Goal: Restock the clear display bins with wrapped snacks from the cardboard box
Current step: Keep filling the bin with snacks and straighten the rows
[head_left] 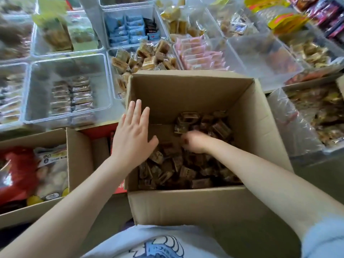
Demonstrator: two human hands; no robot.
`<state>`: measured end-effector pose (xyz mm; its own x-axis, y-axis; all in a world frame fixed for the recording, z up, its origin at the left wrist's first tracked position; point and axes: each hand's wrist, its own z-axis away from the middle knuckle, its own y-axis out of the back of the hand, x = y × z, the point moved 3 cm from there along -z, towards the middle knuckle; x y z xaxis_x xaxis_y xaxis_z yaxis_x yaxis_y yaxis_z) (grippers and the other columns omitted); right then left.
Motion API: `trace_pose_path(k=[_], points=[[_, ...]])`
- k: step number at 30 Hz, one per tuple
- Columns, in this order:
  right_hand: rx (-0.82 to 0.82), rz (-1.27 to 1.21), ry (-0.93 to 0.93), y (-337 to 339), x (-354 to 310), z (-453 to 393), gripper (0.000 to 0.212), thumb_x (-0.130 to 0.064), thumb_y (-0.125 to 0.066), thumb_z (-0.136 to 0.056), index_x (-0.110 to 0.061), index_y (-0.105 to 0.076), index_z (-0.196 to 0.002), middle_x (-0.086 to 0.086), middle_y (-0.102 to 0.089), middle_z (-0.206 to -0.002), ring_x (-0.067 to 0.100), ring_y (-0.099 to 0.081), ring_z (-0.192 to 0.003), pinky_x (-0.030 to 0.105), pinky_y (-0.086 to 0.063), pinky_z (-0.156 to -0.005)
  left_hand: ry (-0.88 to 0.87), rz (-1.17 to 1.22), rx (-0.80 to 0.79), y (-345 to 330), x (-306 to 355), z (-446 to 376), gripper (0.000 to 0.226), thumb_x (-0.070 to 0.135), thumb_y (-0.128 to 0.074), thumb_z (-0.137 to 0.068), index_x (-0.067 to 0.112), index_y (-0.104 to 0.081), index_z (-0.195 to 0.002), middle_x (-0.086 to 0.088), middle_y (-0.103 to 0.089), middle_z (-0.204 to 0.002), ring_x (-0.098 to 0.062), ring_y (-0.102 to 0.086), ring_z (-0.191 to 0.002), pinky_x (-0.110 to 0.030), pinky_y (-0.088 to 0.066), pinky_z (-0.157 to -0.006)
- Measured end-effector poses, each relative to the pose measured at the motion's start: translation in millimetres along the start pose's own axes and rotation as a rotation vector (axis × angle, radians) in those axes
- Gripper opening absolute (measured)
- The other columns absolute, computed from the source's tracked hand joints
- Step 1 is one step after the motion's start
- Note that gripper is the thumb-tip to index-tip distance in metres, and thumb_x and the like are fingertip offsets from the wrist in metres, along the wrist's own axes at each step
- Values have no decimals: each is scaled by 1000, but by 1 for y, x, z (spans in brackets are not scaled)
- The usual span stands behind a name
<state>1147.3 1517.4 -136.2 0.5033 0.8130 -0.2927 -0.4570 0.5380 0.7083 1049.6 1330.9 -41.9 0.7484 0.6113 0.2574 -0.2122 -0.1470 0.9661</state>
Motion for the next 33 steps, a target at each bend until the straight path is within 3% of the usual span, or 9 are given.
trace_pose_path(k=[3, 5, 8, 13, 20, 24, 27, 30, 33], points=[[-89, 18, -34, -34, 13, -28, 26, -19, -53, -100, -15, -62, -125, 7, -62, -120, 24, -61, -99, 30, -48, -74, 7, 9, 11, -1, -1, -1, 80, 44, -55, -96, 13, -18, -160, -11, -1, -169, -23, 7, -156, -38, -4, -124], [-99, -3, 6, -51, 13, -46, 39, -20, -56, -98, -19, -55, -137, 9, -59, -133, 28, -60, -116, 36, -52, -91, 12, 26, 28, -2, 0, 0, 80, 44, -57, -95, 14, -21, -160, -10, -3, -169, -22, 5, -156, -38, -6, -124], [-157, 54, 78, -71, 5, -74, 69, -19, -57, -97, -27, -24, -158, 12, -40, -154, 32, -50, -132, 38, -44, -107, 35, 60, 29, -2, -3, 1, 78, 44, -58, -95, 16, -23, -159, -6, -4, -169, -18, 6, -156, -37, -8, -123], [-209, 130, 61, -79, -17, -97, 64, -34, -51, -102, -25, -22, -158, 12, -30, -161, 34, -41, -139, 37, -37, -108, 35, 57, 23, -2, -11, 1, 77, 43, -58, -94, 16, -26, -158, -6, -6, -169, -18, 5, -156, -39, -12, -125], [-33, -75, 5, -86, -2, -99, 48, -28, -64, -96, -13, -52, -140, 16, -54, -142, 32, -53, -127, 35, -43, -104, 34, 40, 16, -4, -9, -2, 76, 45, -56, -96, 17, -25, -159, -5, -5, -169, -18, 8, -155, -36, -5, -125], [-49, -143, -39, -79, -1, -97, 49, -23, -63, -96, -7, -50, -141, 18, -54, -140, 34, -55, -125, 37, -46, -101, 24, 45, 30, -5, -10, -1, 76, 44, -59, -95, 15, -27, -158, -6, -7, -169, -19, 6, -156, -38, -8, -124], [16, -444, -43, -43, -8, -89, 67, -25, -78, -82, -13, -47, -140, 9, -61, -131, 28, -60, -119, 31, -51, -90, 8, 73, 29, -3, -10, 0, 76, 43, -58, -95, 16, -25, -159, -4, -7, -169, -17, 7, -156, -33, -4, -122], [48, -682, -13, 15, -22, -56, 51, -29, -72, -86, -17, -45, -128, 4, -65, -108, 22, -69, -94, 32, -58, -69, 28, 227, 52, 0, -8, 2, 76, 39, -59, -96, 20, -22, -160, 3, -10, -168, -8, 5, -154, -28, -3, -123], [21, -847, 178, 65, -44, 0, 42, -19, -61, -94, -15, -44, -133, 8, -69, -106, 24, -74, -88, 43, -61, -83, 82, 499, 80, 7, -9, 2, 71, 31, -59, -98, 30, -22, -159, 9, -23, -165, 1, -8, -152, -27, -12, -123]])
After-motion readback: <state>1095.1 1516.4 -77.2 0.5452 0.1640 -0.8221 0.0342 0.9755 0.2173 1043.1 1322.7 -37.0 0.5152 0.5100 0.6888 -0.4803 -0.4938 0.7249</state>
